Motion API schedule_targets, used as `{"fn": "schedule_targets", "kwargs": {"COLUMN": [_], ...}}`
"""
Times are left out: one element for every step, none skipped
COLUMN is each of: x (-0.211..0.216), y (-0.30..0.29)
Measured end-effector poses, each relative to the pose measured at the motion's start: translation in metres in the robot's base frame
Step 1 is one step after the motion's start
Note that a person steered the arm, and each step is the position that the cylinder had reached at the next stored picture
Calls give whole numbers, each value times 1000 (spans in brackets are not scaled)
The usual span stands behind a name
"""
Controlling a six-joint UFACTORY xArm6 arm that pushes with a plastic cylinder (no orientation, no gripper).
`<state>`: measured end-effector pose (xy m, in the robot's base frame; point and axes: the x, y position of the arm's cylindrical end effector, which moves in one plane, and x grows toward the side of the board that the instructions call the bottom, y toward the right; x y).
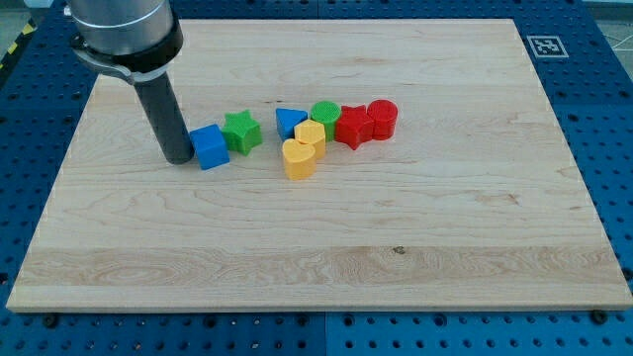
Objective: Move the blue cube slightly right and a bit up
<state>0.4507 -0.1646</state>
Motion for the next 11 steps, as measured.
{"fn": "schedule_targets", "kwargs": {"x": [-7, -18, -5, 34, 73, 83, 80, 58, 46, 46, 36], "y": [0, 0, -6, -17, -17, -17, -16, -16, 6, 31, 36]}}
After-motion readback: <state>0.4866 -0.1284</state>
